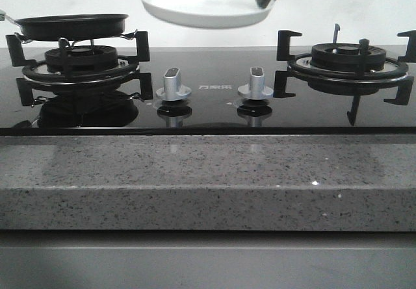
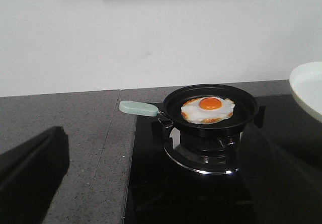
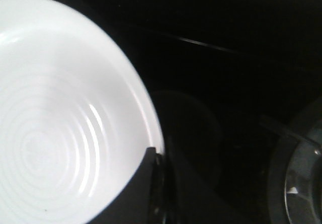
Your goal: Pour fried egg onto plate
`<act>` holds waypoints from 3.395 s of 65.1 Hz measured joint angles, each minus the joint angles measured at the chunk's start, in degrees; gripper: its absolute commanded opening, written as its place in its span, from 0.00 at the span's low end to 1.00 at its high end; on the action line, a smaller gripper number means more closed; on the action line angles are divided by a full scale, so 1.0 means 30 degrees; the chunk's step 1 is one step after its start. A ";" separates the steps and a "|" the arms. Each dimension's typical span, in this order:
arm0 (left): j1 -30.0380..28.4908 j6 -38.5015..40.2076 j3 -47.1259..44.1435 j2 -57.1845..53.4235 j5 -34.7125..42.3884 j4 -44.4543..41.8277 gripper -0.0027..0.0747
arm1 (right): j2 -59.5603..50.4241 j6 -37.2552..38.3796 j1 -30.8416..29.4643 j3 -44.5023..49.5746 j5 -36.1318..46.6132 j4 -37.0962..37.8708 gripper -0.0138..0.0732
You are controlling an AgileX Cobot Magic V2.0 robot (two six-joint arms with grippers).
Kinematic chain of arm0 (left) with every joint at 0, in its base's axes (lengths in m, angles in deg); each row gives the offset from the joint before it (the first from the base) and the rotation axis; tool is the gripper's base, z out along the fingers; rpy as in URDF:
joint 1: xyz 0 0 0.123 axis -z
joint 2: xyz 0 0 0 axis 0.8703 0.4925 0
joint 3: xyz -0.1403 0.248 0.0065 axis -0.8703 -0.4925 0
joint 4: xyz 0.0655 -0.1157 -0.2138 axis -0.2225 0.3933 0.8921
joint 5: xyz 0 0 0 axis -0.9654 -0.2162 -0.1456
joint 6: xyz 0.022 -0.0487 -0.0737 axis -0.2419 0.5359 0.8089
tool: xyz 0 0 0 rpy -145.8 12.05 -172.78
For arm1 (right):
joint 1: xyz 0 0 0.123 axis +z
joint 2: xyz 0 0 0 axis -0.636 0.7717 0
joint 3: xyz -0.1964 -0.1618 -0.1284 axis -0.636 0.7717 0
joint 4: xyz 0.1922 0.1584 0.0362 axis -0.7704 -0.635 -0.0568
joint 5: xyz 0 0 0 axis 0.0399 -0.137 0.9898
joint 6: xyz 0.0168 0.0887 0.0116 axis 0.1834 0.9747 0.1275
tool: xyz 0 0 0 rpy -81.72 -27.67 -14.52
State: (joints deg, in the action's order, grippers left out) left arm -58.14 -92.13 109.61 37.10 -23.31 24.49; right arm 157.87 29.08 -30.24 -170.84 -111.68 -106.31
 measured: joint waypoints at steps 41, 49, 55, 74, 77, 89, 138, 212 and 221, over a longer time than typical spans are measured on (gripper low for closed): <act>0.0000 0.0000 0.0000 0.0000 0.0034 0.0000 0.90 | -0.9903 -0.2058 0.2086 1.7602 0.6074 0.1216 0.09; 0.0000 0.0000 0.0000 0.0000 0.0034 0.0000 0.90 | -1.0764 -0.2123 0.2086 1.9140 0.6957 0.1180 0.09; 0.0000 0.0000 0.0000 0.0000 0.0034 0.0000 0.90 | -1.0933 -0.2138 0.2086 1.9451 0.7133 0.1152 0.09; 0.0000 0.0000 0.0000 0.0000 0.0034 0.0000 0.90 | -1.0933 -0.2138 0.2086 1.9483 0.7322 0.0830 0.08; 0.0000 0.0000 0.0000 0.0000 0.0034 0.0000 0.90 | -1.0933 -0.2171 0.2086 1.9483 0.7322 0.0830 0.08; 0.0000 0.0000 0.0000 0.0000 0.0034 0.0000 0.90 | -1.0933 -0.2171 0.2086 1.9483 0.7322 0.0792 0.08; 0.0000 0.0000 0.0970 0.2340 -0.0140 0.7255 0.90 | -1.0933 -0.2186 0.2086 1.9483 0.7322 0.0792 0.08; -0.6794 -0.4364 1.6796 2.3386 -1.2558 1.8287 0.90 | -1.0933 -0.2186 0.2086 1.9483 0.7322 0.0792 0.08; -0.6794 -0.4364 1.7757 2.4623 -1.2937 1.8330 0.90 | -1.0933 -0.2186 0.2086 1.9483 0.7322 0.0792 0.08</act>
State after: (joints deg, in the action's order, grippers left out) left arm -78.53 -105.22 162.88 110.97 -62.12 79.48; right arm 125.07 22.52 -23.98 -112.39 -89.71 -103.93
